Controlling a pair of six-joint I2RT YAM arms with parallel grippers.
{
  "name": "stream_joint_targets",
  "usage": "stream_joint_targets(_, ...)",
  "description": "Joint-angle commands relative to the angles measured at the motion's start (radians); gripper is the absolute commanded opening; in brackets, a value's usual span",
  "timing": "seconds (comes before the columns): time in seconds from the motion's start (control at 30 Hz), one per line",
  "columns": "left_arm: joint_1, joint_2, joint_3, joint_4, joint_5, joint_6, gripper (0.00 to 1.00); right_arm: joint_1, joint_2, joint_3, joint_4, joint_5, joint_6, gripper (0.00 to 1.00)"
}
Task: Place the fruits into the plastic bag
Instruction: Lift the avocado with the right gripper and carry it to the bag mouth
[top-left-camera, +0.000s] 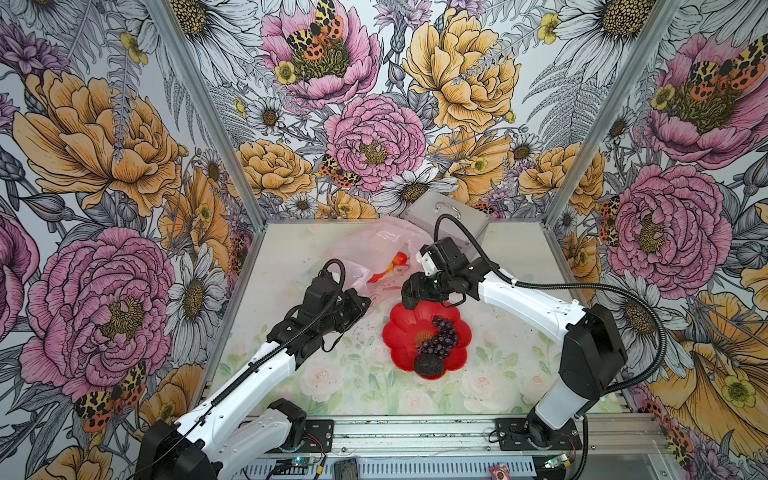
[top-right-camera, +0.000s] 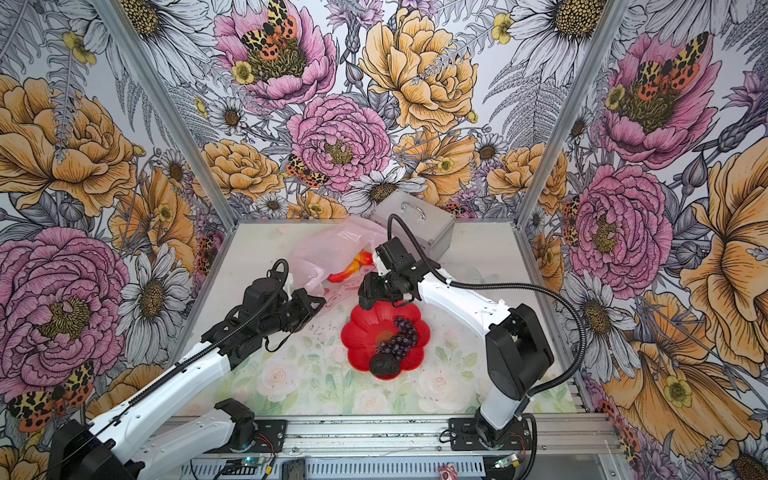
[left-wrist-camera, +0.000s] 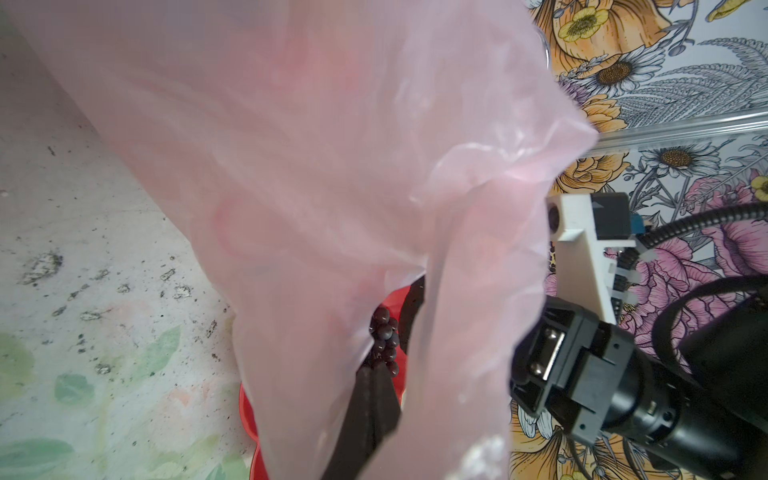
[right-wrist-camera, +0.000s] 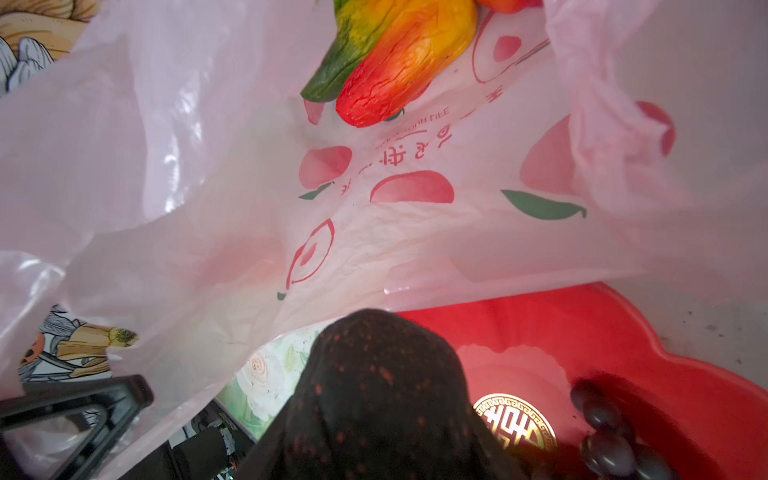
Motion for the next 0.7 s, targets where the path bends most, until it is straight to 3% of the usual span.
stream_joint_targets(0.0,-0.007,0.012,0.01,0.022,0.004,0.009,0.0,-0.031,-0.067,-0.044,0.089,-0.054,0.129,0.47)
stream_joint_targets(0.2,-0.01,0.027,0.023,0.023,0.01,0.015,0.0,-0.091,-0.166,-0.175,0.243,-0.092,0.393,0.47)
stream_joint_targets(0.47,-0.012,0.038,0.031,0.029,0.01,0.019,0.0,-0.135,-0.222,-0.414,0.692,-0.132,0.825,0.47)
stream_joint_targets(0.67,-0.015,0.054,0.036,0.033,0.009,0.018,0.0,-0.132,-0.171,-0.436,0.828,-0.149,0.957,0.47)
